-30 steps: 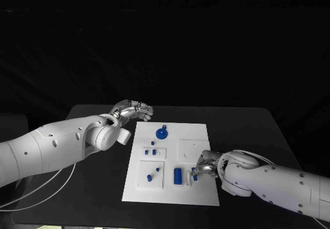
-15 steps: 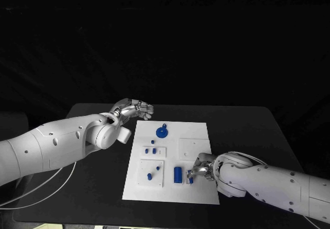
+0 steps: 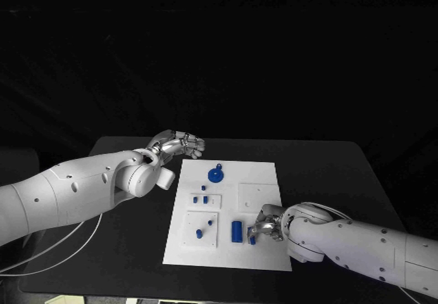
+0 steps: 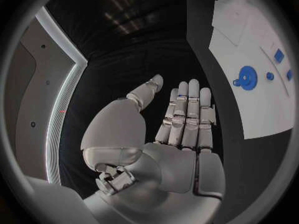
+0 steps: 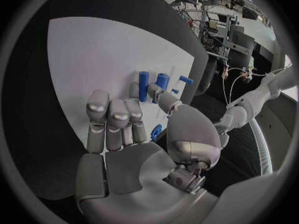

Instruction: Assemble the parts on the task board

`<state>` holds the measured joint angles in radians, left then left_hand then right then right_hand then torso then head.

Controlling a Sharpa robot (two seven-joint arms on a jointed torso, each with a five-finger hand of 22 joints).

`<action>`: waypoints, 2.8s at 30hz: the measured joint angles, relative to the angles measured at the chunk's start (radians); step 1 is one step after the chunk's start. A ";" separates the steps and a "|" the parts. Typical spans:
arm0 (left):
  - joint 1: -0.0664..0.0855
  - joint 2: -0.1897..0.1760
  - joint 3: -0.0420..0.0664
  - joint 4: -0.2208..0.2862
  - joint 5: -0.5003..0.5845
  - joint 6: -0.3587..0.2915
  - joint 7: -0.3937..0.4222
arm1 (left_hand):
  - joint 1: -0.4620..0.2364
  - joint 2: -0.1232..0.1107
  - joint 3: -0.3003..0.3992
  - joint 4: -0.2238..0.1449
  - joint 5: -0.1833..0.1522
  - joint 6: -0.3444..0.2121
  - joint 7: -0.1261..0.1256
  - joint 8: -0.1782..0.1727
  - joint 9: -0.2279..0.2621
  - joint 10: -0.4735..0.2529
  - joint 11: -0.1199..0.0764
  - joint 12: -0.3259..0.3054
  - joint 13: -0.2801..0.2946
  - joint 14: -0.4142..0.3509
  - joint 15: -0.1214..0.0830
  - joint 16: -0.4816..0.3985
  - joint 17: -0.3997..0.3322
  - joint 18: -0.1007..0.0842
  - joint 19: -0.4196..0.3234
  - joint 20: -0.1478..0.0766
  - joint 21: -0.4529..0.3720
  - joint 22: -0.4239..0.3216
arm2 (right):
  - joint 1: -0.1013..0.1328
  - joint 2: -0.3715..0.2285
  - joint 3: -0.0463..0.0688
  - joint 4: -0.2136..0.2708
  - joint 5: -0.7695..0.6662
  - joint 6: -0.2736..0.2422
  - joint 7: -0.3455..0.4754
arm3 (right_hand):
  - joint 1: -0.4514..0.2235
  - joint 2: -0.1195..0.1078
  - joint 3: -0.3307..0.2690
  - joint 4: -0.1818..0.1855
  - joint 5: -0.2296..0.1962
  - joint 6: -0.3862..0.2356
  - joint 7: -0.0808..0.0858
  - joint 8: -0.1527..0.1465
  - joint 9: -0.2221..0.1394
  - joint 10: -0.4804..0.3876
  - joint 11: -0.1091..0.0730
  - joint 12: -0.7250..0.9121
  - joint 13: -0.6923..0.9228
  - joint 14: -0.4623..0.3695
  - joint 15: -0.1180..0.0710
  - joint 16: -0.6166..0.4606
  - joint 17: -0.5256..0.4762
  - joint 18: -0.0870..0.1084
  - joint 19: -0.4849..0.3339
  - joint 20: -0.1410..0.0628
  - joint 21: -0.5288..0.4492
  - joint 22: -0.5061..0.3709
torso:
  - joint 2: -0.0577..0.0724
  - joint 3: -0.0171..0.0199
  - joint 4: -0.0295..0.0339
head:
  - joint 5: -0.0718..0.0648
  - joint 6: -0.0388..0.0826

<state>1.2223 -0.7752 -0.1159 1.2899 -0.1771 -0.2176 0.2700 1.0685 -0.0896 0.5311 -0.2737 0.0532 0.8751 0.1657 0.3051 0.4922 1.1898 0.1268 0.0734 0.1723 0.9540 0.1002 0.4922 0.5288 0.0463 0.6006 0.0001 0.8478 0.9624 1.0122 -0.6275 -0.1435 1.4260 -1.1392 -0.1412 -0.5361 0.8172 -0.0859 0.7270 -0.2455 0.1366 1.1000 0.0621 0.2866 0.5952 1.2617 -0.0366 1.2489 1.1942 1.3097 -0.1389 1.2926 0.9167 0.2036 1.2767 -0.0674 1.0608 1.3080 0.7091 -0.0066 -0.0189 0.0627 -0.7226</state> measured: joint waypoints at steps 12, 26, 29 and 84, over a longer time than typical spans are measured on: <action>0.000 -0.001 0.000 0.000 0.000 0.000 0.000 | 0.000 0.000 0.000 0.000 0.000 0.000 0.000 0.000 0.000 0.000 0.000 0.000 -0.001 0.000 0.000 0.000 0.002 0.000 0.000 0.000 0.000 0.000 | -0.003 0.006 0.000 -0.013 -0.001 0.000 0.008 | -0.006 -0.006 -0.003 0.003 0.000 0.001 -0.001 0.004 -0.001 0.000 0.000 -0.002 -0.002 0.002 0.002 -0.004 -0.001 0.000 0.000 0.000 0.000 0.000 | 0.000 -0.0006 0.0005 | 0.006 -0.002; 0.000 -0.001 0.000 0.000 0.000 0.000 0.000 | 0.000 0.000 0.000 0.000 0.000 0.000 0.000 0.000 0.000 0.000 0.000 0.000 -0.001 0.000 0.000 0.000 0.003 0.000 0.000 0.000 0.000 0.001 | -0.006 0.009 -0.002 -0.018 -0.003 -0.002 0.013 | -0.078 -0.059 -0.076 0.038 -0.049 -0.002 0.002 -0.005 -0.002 -0.004 -0.004 -0.012 -0.006 -0.001 -0.001 -0.004 -0.001 0.001 0.000 0.000 0.000 0.000 | 0.000 -0.0003 -0.0001 | 0.007 -0.003; 0.000 -0.001 0.000 0.000 0.000 0.000 0.000 | 0.000 0.000 0.000 0.000 0.000 0.000 0.000 0.000 0.000 0.000 0.000 0.000 -0.001 0.000 0.000 0.000 0.004 0.000 0.000 0.000 0.000 0.001 | -0.006 0.008 -0.002 -0.017 -0.002 -0.001 0.018 | -0.092 -0.085 -0.069 0.069 -0.075 -0.002 0.002 -0.006 -0.002 -0.005 -0.005 -0.015 -0.008 -0.002 -0.002 -0.008 -0.001 0.001 0.001 -0.005 -0.005 0.000 | 0.000 -0.0001 -0.0002 | 0.008 -0.003; 0.000 -0.004 0.000 0.000 0.000 0.002 -0.001 | 0.000 0.000 0.000 0.000 0.000 0.000 0.000 0.000 -0.001 0.000 0.000 0.000 -0.001 0.000 0.000 -0.004 0.008 -0.001 0.000 0.000 0.000 0.002 | -0.020 -0.027 -0.003 0.009 -0.015 0.024 0.061 | -0.006 -0.042 -0.077 0.033 -0.083 -0.005 0.004 -0.006 0.010 -0.010 -0.007 -0.015 -0.003 -0.003 -0.002 -0.008 0.001 0.001 -0.003 -0.011 -0.006 -0.001 | 0.000 0.0001 0.0000 | 0.008 0.000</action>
<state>1.2225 -0.7793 -0.1159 1.2901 -0.1771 -0.2161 0.2688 1.0685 -0.0896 0.5311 -0.2737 0.0532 0.8751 0.1657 0.3051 0.4917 1.1898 0.1268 0.0734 0.1715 0.9540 0.1002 0.4886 0.5371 0.0456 0.6006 0.0000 0.8478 0.9642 0.9922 -0.6544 -0.1460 1.4349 -1.1539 -0.1174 -0.4751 0.8116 -0.1280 0.6504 -0.2124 0.0532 1.0953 0.0663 0.2807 0.6051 1.2512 -0.0435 1.2341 1.1915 1.3070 -0.1406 1.2847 0.9172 0.2045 1.2734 -0.0787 1.0550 1.3074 0.7089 -0.0065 -0.0189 0.0703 -0.7231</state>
